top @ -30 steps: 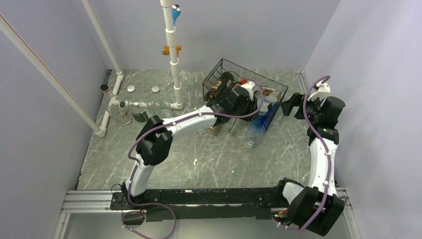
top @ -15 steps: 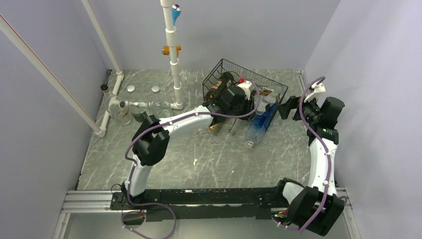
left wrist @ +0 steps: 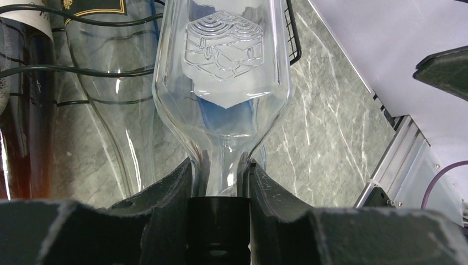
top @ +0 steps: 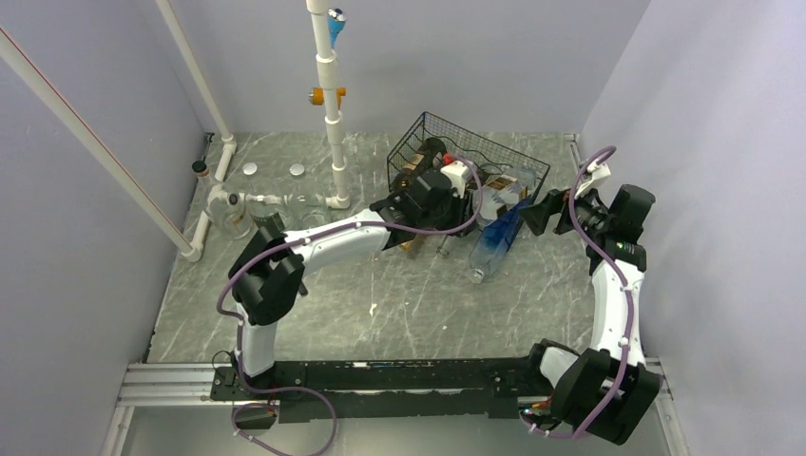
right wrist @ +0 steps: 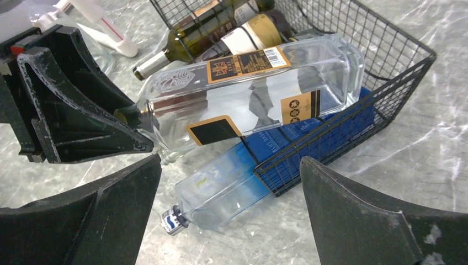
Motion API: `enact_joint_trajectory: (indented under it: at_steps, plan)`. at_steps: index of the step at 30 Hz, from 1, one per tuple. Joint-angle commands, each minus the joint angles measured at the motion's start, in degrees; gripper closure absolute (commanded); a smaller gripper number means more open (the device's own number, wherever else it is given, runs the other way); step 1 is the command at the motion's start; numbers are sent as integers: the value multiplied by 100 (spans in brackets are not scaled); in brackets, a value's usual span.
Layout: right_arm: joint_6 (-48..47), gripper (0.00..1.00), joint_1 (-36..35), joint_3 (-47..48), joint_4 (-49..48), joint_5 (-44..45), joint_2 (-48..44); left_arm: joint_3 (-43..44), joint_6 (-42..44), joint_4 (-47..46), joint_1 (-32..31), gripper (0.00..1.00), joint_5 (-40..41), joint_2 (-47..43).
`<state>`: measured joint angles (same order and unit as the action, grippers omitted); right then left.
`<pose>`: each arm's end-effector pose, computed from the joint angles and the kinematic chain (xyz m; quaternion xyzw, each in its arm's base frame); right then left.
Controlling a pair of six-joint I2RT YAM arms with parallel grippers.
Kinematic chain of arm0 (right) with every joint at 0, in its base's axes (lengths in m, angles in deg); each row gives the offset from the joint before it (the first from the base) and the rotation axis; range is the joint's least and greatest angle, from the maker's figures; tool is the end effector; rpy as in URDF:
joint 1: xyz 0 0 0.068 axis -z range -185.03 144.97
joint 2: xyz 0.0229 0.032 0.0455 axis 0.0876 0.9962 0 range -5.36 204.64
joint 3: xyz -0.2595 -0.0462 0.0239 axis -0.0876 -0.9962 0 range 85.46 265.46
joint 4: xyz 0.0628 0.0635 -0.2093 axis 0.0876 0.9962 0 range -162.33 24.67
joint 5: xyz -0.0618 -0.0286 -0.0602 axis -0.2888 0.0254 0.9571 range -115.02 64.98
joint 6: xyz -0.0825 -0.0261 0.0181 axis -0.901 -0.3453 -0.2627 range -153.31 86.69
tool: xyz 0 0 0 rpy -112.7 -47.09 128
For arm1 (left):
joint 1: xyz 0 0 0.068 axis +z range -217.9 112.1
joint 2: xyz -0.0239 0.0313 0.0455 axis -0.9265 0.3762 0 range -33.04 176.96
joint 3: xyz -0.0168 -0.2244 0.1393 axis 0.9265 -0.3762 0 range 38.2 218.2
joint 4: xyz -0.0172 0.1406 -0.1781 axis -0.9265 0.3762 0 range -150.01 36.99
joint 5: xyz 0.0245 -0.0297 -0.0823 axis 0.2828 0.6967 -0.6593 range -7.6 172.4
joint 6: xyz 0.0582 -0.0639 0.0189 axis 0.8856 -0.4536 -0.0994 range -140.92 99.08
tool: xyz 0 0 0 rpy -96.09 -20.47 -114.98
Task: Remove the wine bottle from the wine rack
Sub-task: Pick up the wine bottle from the wine rack.
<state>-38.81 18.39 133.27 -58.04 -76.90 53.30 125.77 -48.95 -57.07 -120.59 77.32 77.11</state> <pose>0.2210 -0.0283 0.2995 -0.1135 0.7863 0.2372 0.5591 0.2738 -0.3708 0.2631 0.2035 0.8204 -0.3738 0.3818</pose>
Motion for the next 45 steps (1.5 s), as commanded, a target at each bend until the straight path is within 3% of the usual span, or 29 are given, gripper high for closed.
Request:
enact_joint_trajectory:
  at_steps: [1,9,15,25,31,36,45]
  plan:
    - [-292,0,-31,458,365,-584,257,-152,328,-754,95,100,-4,-572]
    - [102,0,-518,1692,1087,-623,1138,-931,665,-1176,109,100,68,-891]
    - [-92,0,-1152,2591,1591,501,1893,-1143,801,-1250,108,100,42,-975]
    - [992,0,-1180,3474,1695,2123,3072,-1281,868,-1327,117,100,-13,-983]
    - [1079,0,-1232,3630,1766,1962,3560,-1182,913,-1280,118,100,-47,-943]
    - [1065,0,-1256,3714,1963,1299,3768,-1132,938,-1253,127,100,-41,-943]
    - [1056,3,-1437,3110,1725,235,3176,-949,1038,-1148,194,100,61,-1023]
